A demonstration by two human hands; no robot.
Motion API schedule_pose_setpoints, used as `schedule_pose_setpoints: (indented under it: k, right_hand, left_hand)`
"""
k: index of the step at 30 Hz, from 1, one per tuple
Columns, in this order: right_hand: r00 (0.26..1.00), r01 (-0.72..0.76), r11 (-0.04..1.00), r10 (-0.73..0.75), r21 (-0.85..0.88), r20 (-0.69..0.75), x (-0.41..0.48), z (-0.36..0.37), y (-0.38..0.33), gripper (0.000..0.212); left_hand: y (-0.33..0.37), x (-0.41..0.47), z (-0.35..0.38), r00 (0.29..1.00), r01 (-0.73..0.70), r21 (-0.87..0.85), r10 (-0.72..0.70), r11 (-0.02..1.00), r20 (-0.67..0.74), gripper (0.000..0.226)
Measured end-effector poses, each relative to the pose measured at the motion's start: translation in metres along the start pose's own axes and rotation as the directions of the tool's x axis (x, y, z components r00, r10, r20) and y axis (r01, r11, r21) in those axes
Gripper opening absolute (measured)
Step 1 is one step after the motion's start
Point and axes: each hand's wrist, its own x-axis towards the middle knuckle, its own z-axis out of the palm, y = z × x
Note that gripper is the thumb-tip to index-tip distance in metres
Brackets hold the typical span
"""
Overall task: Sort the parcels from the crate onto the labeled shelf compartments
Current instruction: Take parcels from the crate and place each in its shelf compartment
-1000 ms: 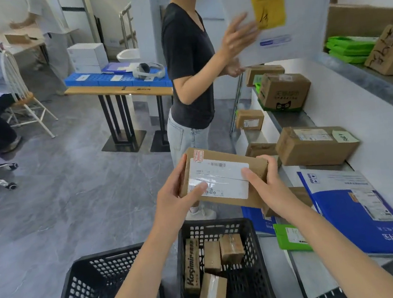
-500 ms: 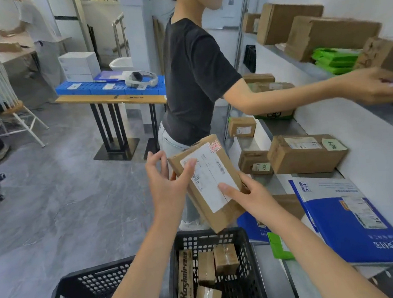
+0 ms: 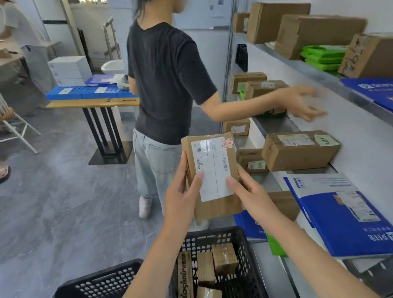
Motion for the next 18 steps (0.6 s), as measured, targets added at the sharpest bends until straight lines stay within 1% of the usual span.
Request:
schedule_pose_setpoints:
  k: [3, 5, 10, 12, 13, 15, 16, 18]
  right_hand:
    - [0.999, 0.035, 0.999, -0.033, 0.036, -0.032, -0.002, 0.005, -0.004, 0.051]
    - [0.995, 0.077, 0.996, -0.075, 0.044, -0.062, -0.002, 0.006, -0.008, 0.051]
    - [0.984, 0.133, 0.989, -0.14, -0.069, -0.107, 0.0, 0.005, -0.016, 0.042]
    - [0.979, 0.148, 0.985, -0.159, -0.092, -0.126, -0.002, 0.007, -0.016, 0.043]
    - [0.979, 0.148, 0.984, -0.16, -0.099, -0.126, -0.003, 0.008, -0.016, 0.05]
    - [0.981, 0.125, 0.987, -0.137, -0.097, -0.134, -0.006, 0.013, -0.011, 0.071]
    - [0.982, 0.116, 0.988, -0.129, -0.098, -0.141, -0.008, 0.014, -0.008, 0.076]
    - [0.976, 0.105, 0.99, -0.121, -0.094, -0.179, -0.013, 0.017, -0.002, 0.077]
  left_hand:
    - [0.003, -0.001, 0.001, 1.0, -0.013, -0.043, 0.013, 0.999, -0.006, 0.059]
    - [0.005, -0.002, 0.002, 0.999, -0.021, -0.091, 0.018, 0.996, -0.036, 0.059]
    - [0.009, -0.01, -0.002, 0.996, -0.058, -0.12, 0.049, 0.991, -0.074, 0.058]
    - [0.01, -0.012, -0.002, 0.995, -0.057, -0.129, 0.047, 0.99, -0.085, 0.057]
    - [0.011, -0.012, -0.002, 0.995, -0.061, -0.133, 0.05, 0.989, -0.087, 0.055]
    - [0.015, -0.012, -0.002, 0.994, -0.07, -0.133, 0.059, 0.989, -0.087, 0.052]
    - [0.017, -0.012, -0.002, 0.994, -0.076, -0.13, 0.065, 0.989, -0.085, 0.051]
    - [0.021, -0.012, -0.002, 0.996, -0.07, -0.132, 0.062, 0.989, -0.061, 0.05]
